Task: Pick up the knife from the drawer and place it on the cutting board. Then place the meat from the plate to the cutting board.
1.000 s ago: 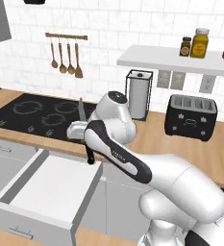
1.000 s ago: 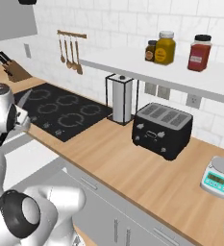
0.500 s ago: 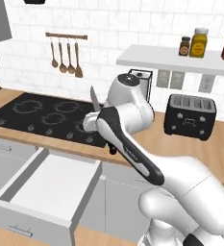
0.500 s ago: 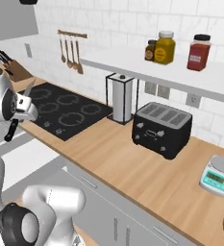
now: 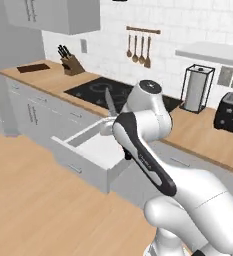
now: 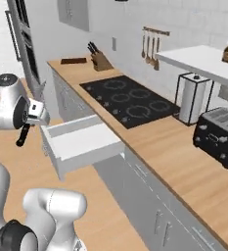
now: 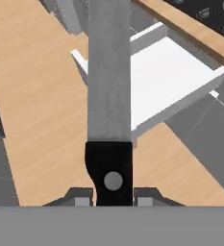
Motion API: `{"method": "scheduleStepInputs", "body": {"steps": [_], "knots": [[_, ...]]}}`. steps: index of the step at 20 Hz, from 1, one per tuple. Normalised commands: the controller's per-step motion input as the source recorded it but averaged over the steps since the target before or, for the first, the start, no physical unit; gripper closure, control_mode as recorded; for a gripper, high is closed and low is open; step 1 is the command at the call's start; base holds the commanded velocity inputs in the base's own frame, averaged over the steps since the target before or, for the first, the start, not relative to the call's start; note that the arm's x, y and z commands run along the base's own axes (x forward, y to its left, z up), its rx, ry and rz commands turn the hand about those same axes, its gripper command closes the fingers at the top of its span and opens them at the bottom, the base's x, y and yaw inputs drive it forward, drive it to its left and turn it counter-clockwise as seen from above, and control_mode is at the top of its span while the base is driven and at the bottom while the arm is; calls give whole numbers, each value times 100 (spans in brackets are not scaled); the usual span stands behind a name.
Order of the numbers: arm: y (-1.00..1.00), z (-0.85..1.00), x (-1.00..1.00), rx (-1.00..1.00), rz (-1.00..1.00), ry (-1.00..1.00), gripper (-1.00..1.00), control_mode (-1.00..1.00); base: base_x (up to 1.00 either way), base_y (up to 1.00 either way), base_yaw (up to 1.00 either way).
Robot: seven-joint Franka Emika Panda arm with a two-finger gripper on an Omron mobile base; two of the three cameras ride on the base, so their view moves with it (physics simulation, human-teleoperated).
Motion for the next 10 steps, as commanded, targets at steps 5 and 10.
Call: {"method": "scheduleStepInputs", "body": {"steps": [5,10], "knots": [[0,0,0,0,0,0,100,100,2,0,100],[0,0,0,0,0,0,100,100,89,-1,67]]}}
